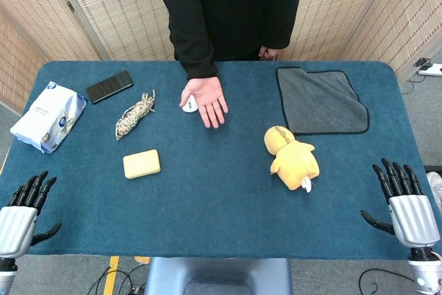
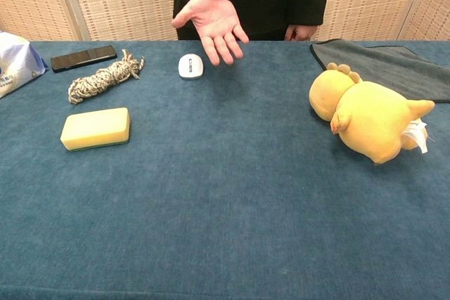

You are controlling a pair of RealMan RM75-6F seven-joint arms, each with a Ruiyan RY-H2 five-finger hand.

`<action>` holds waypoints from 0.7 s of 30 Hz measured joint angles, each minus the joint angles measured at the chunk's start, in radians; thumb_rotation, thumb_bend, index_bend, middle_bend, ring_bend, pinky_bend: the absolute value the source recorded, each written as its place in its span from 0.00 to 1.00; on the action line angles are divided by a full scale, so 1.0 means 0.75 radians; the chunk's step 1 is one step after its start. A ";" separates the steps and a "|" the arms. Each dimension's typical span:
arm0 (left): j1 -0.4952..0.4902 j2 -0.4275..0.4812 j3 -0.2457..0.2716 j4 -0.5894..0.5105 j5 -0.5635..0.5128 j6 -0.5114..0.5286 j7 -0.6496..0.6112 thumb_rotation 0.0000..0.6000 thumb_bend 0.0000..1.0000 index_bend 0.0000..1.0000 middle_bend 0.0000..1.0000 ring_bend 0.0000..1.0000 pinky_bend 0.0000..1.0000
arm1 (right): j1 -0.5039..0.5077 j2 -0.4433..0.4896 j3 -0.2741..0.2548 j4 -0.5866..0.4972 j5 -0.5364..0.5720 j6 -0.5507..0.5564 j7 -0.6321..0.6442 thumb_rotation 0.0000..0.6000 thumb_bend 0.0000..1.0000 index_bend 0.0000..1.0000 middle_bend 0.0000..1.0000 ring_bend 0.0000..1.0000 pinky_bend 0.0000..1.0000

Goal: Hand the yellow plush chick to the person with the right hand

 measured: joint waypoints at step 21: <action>0.017 0.020 0.020 -0.009 0.062 0.051 -0.030 1.00 0.22 0.00 0.00 0.00 0.18 | 0.240 0.126 0.043 -0.164 0.094 -0.442 0.045 1.00 0.10 0.00 0.00 0.00 0.00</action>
